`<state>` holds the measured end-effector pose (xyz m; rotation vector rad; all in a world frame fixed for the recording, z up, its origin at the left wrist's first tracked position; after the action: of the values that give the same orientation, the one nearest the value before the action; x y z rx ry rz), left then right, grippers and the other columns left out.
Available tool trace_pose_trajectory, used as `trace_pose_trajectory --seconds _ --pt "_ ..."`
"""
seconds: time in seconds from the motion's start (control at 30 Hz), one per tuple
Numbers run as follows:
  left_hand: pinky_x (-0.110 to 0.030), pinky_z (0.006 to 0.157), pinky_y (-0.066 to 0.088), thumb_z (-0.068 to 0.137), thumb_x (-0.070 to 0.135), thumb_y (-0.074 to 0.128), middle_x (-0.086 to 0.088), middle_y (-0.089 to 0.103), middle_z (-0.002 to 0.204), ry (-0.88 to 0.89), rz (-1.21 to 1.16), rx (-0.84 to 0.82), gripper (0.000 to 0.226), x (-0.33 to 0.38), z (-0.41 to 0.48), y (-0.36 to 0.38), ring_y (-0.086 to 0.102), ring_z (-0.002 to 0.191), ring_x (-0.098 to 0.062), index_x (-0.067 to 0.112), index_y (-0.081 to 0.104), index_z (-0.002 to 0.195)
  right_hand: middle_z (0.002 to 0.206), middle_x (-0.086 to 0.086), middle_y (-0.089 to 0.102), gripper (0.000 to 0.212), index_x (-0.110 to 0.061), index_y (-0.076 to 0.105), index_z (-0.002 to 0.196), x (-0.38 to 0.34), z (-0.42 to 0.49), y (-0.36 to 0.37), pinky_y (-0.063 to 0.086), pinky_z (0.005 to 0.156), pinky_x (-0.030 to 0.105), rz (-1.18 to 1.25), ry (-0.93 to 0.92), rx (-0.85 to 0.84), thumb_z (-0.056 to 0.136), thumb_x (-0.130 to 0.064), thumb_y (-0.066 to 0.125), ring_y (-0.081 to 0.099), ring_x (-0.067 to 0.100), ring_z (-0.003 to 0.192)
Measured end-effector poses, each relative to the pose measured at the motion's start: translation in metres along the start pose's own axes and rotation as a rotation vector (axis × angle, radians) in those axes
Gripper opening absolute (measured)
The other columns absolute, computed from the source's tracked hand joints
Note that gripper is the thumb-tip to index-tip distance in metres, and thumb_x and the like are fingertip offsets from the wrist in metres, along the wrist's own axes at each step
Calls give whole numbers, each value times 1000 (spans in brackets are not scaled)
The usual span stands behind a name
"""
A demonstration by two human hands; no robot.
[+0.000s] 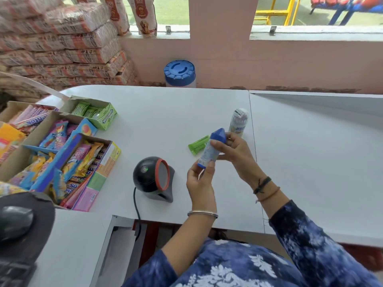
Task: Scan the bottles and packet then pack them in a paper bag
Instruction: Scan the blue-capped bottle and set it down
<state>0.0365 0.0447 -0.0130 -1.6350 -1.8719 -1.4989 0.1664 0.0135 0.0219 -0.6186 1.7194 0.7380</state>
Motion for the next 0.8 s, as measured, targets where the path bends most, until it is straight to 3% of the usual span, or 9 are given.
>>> trace_pose_trajectory --seconds 0.07,0.13,0.3,0.37,0.5,0.57,0.63,0.7,0.8 --pt "-16 78 56 88 3 54 -10 63 104 -70 -175 34 26 -6 5 -19 62 94 -17 0 54 114 100 9 67 37 -6 52 105 9 0 17 57 63 24 -137 -26 16 77 -15 74 71 15 82" --pt "-16 83 54 92 4 49 -10 62 108 -68 -241 64 21 -3 7 -37 62 96 -13 1 57 111 105 13 66 53 -7 51 103 16 0 39 58 70 32 -297 -64 -6 67 -31 82 68 23 88" --pt "-21 88 50 94 5 44 -6 63 107 -29 -365 132 22 12 6 -57 61 100 -13 4 57 111 90 -5 60 50 -8 50 98 5 -3 78 52 66 14 -445 -167 -40 66 -28 83 59 10 77" --pt "-23 89 50 93 4 45 -6 63 109 -23 -400 149 24 14 5 -59 60 102 -14 4 56 114 89 -4 60 51 -7 50 99 3 -3 85 51 65 11 -469 -187 -53 66 -29 83 58 7 75" --pt "-24 89 51 93 5 44 -6 64 107 -35 -381 122 19 12 8 -58 61 101 -15 10 59 103 85 -9 56 50 -4 50 98 1 -2 83 48 62 7 -501 -212 -25 67 -26 83 56 3 71" --pt "-22 85 54 93 8 48 -8 63 104 -101 -180 99 16 1 15 -55 61 97 -17 6 58 105 88 -3 58 48 -5 50 97 -2 -3 68 46 62 6 -534 -241 26 68 -25 82 55 3 71" --pt "-21 80 50 90 13 54 -8 59 109 -112 351 118 24 -7 27 -56 58 99 -19 3 54 112 91 1 59 46 -8 49 97 1 -2 38 48 62 10 -588 -247 115 69 -24 82 56 7 73" --pt "-23 88 41 89 14 54 -7 51 119 52 815 57 32 3 43 -38 51 107 -17 5 48 120 92 -1 58 45 -12 48 97 6 -2 1 56 67 26 -639 -226 237 69 -22 81 58 14 76" --pt "-31 100 35 89 5 46 -14 42 130 449 1229 -138 34 21 69 24 42 118 -27 1 44 123 98 0 56 44 -10 47 101 8 -7 -49 57 76 40 -687 -217 424 71 -14 79 57 19 85"
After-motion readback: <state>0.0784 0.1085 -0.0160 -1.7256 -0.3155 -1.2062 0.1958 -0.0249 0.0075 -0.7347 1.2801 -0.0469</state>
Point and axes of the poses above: each hand's wrist, its own z-axis towards the middle knuckle, its own y-axis out of the palm, x = y × z, the point moved 9 cm from there along z, towards the middle knuckle
